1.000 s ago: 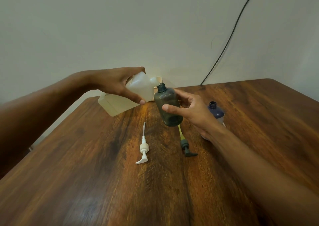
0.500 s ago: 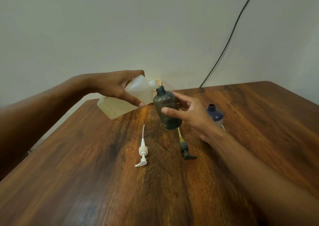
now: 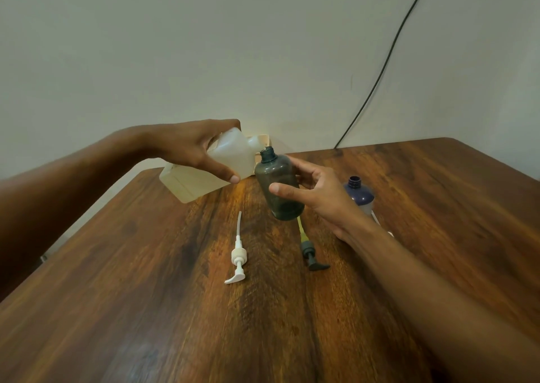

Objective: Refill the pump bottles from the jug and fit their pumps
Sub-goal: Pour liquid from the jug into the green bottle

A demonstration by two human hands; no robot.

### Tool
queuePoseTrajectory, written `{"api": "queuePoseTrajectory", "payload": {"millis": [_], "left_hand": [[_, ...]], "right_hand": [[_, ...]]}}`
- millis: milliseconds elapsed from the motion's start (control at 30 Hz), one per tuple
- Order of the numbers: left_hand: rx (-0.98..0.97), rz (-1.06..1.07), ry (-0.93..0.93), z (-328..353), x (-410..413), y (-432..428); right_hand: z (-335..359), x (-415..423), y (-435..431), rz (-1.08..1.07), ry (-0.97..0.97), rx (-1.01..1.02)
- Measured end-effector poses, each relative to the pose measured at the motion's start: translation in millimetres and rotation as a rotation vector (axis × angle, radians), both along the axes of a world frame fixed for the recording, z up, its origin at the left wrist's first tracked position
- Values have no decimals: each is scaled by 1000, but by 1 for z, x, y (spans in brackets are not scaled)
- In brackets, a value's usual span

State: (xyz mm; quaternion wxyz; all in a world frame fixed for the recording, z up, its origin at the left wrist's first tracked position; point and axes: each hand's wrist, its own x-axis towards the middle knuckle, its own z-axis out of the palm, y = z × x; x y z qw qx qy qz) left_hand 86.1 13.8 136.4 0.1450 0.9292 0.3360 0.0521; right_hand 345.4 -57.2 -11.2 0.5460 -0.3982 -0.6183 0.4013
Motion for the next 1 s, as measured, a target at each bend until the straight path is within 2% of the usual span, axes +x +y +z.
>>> {"api": "queuePoseTrajectory", "payload": {"millis": [567, 1000], "left_hand": [[4, 35, -131, -19, -12, -5], [-106, 82, -420, -72, -45, 2]], "right_hand": [[0, -4, 2, -5, -2, 5], [-5, -14, 11, 38, 76, -4]]}}
